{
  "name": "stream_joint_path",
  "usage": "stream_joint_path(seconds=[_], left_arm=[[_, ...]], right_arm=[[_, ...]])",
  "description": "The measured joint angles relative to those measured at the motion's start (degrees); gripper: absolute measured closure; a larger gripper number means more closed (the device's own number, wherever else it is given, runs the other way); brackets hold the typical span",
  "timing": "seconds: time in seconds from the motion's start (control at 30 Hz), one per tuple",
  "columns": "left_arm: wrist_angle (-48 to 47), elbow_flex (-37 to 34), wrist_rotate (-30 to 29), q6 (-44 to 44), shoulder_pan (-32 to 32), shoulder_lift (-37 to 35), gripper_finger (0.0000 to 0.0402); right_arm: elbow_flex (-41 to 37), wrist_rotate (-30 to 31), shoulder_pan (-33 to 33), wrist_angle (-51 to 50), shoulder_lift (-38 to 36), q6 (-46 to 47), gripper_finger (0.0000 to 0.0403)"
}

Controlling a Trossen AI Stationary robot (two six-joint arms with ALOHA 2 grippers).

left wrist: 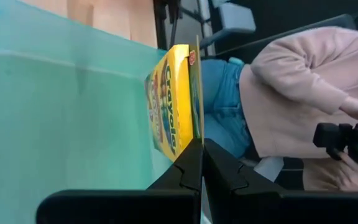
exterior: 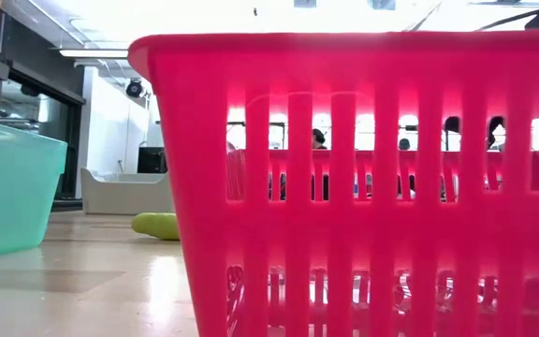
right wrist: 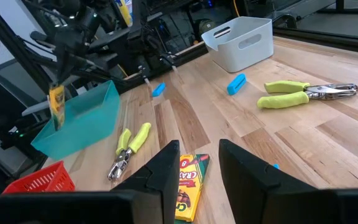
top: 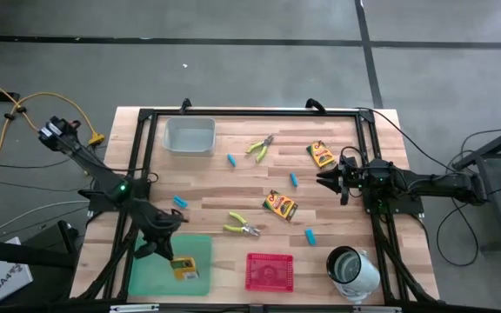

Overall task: Pick & Place School Supplies
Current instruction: Put the yellow crayon box into the green bin

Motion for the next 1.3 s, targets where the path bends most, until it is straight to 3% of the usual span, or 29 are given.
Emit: stream_joint_path(seconds=[0.23,0.53,1.3], left_arm=[[3.44,0.00,9.81,3.99,5.41,6.17,0.0401],[16.98,0.00,17.94,5.88,8.12,16.97,0.0401],[18.10,-1.37,11.39,5.36,7.98,21.41,0.0401]], right_arm=[[0.00,-0.02,0.01,0.00,0.00,0.00,0.0298],[0.00,0.00,0.00,0.00,-0.01,-0.01,0.0298],[0.00,-0.02,0.01,0.00,-0.02,-0.02,0.0298]])
